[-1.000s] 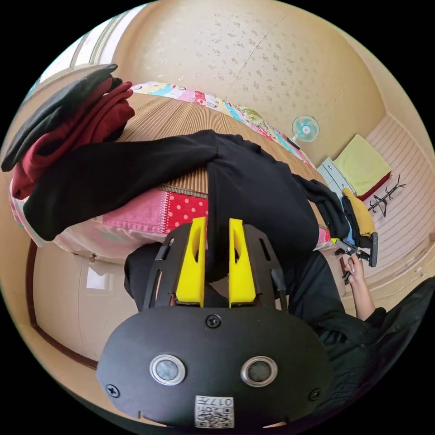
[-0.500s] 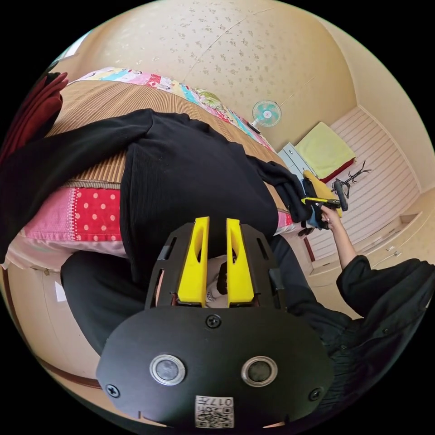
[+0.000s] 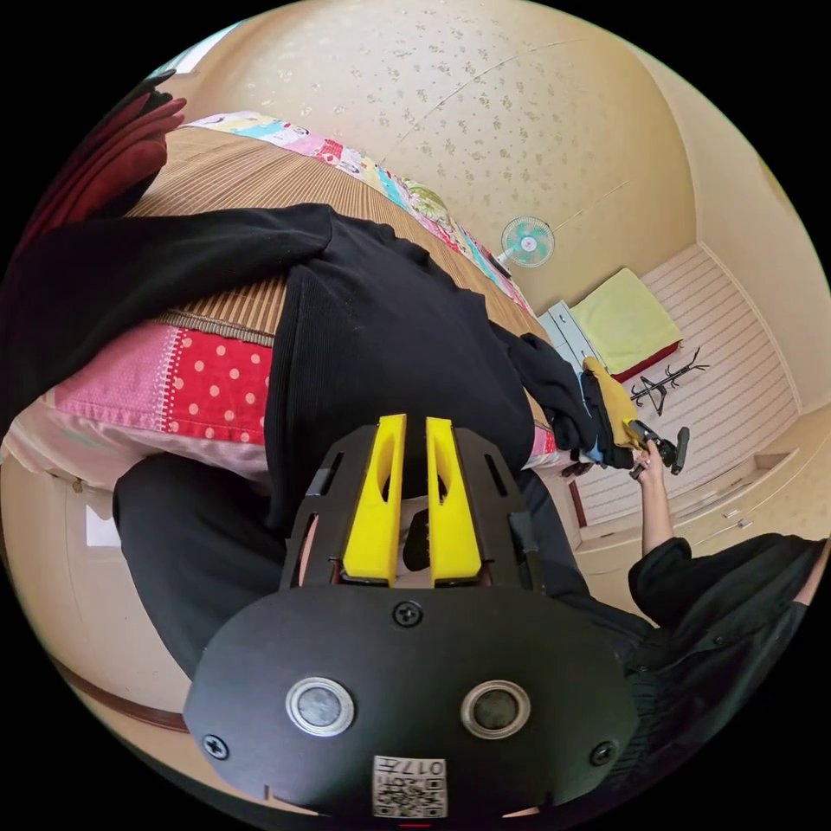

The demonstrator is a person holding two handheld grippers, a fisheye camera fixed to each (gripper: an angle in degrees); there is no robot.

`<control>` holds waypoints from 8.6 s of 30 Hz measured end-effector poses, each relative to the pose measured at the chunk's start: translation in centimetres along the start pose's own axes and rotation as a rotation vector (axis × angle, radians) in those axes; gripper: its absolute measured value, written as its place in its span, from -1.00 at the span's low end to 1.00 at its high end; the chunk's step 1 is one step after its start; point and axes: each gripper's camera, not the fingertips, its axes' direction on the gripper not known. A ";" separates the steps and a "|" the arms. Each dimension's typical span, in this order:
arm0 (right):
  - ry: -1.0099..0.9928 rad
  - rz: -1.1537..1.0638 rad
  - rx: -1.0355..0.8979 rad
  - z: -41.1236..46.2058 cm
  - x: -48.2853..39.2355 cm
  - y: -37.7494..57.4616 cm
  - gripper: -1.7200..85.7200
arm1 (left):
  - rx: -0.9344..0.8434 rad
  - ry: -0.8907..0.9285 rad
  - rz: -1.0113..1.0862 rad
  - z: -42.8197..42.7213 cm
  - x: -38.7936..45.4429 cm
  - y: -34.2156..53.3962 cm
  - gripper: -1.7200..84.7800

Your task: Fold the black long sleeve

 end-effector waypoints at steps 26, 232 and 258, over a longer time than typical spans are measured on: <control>-0.351 0.320 0.156 3.5 1.9 -3.5 -0.89 | 0.081 0.099 -0.094 -15.3 4.2 -6.6 -0.78; -1.380 -0.082 -0.514 7.6 12.9 12.3 -0.90 | 0.180 0.693 0.124 -38.2 -11.9 -10.1 -0.85; -1.171 0.131 -0.268 9.7 0.1 -4.6 -0.89 | 0.313 0.646 -0.138 -30.9 -12.5 -27.6 -0.87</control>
